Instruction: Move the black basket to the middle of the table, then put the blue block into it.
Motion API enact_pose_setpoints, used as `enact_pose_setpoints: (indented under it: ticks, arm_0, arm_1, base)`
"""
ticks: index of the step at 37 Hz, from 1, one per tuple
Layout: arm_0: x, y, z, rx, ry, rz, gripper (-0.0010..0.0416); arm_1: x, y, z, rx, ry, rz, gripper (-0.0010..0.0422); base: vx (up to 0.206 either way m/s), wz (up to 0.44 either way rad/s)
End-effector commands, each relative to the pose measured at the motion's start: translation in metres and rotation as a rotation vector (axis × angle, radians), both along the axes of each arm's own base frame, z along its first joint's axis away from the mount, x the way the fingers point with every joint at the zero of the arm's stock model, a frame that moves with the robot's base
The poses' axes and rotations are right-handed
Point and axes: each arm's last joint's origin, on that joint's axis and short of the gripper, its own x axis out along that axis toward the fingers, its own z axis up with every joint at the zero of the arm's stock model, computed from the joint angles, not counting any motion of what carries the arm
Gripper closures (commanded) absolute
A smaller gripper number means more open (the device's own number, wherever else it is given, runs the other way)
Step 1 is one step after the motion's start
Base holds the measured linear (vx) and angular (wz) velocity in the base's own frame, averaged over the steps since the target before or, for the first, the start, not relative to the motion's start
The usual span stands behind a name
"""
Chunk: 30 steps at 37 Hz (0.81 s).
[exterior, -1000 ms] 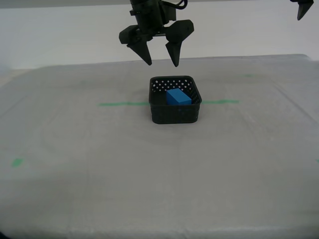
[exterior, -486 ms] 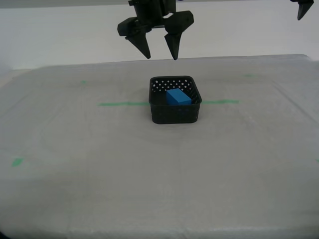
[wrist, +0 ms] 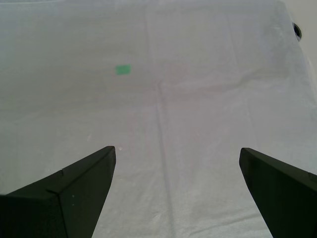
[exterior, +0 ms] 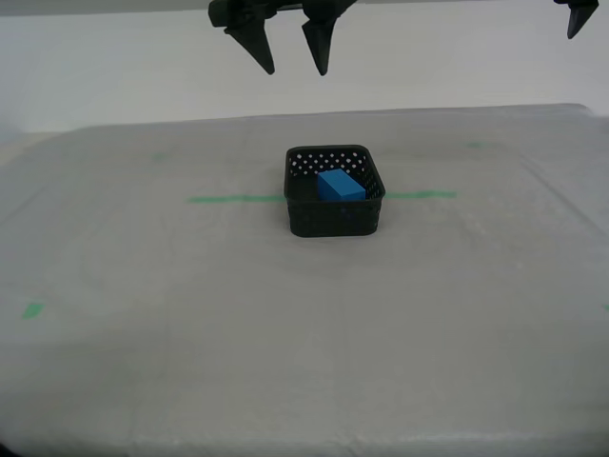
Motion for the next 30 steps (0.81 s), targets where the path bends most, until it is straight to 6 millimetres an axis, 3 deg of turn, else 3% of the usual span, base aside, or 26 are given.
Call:
enact_pose_setpoints:
  ticks: [1, 11, 19, 30]
  arm_0:
    - [0.0, 0.0, 0.0, 0.0, -0.002, 0.0, 0.0055]
    - [0.0, 0.0, 0.0, 0.0, -0.002, 0.0, 0.0055]
    - [0.0, 0.0, 0.0, 0.0, -0.002, 0.0, 0.0055]
    - [0.0, 0.0, 0.0, 0.0, -0.002, 0.0, 0.0055]
  arm_1:
    - [0.003, 0.007, 0.001, 0.009, 0.007, 0.009, 0.0011]
    - [0.008, 0.031, 0.008, 0.031, 0.023, 0.03, 0.0011]
    - [0.008, 0.047, 0.025, 0.021, -0.017, 0.045, 0.0012]
    - [0.004, 0.061, 0.033, 0.065, -0.014, 0.063, 0.0011]
  base:
    - [0.0, 0.0]
    - [0.0, 0.0]
    - [0.0, 0.0]
    - [0.0, 0.0]
